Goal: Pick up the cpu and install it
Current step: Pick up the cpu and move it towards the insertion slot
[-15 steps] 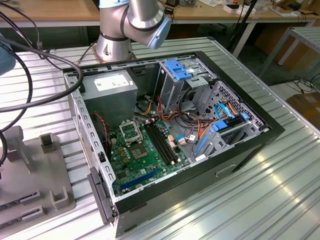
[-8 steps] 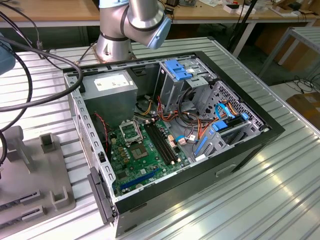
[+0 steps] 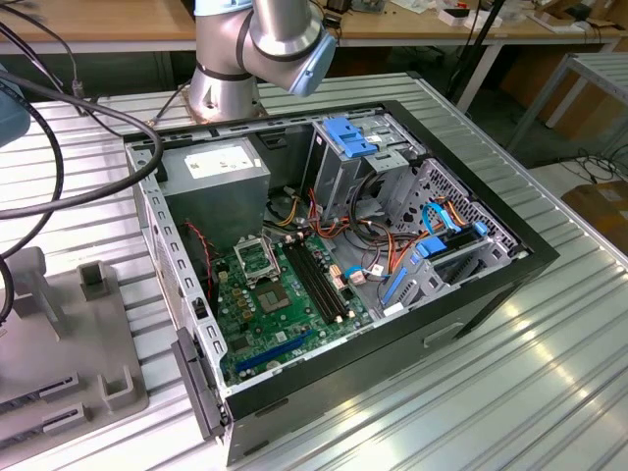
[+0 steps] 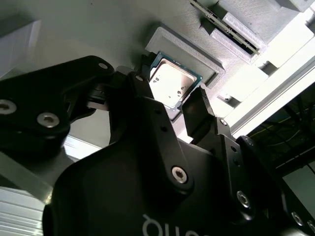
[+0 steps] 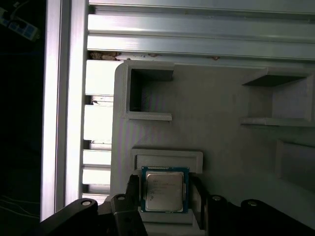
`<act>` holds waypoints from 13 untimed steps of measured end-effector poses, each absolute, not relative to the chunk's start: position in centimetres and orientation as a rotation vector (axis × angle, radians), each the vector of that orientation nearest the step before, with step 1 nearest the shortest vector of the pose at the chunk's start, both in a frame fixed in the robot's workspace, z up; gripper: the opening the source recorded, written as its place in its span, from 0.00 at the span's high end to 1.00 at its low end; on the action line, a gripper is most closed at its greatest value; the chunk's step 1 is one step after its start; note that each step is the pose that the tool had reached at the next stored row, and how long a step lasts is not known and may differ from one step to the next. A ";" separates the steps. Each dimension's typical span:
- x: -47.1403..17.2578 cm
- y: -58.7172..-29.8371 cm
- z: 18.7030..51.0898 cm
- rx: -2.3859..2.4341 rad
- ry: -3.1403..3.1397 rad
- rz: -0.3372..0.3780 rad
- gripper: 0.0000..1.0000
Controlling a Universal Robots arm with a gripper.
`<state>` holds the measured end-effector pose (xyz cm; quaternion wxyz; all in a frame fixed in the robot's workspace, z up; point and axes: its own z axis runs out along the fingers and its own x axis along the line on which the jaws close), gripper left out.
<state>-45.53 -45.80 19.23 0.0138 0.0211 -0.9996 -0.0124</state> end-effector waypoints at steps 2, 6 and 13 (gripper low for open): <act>-45.5 -45.8 19.2 0.066 -3.113 -0.038 0.47; -45.5 -45.8 19.2 0.066 -3.113 -0.038 0.53; -45.5 -45.8 19.2 0.066 -3.113 -0.038 0.53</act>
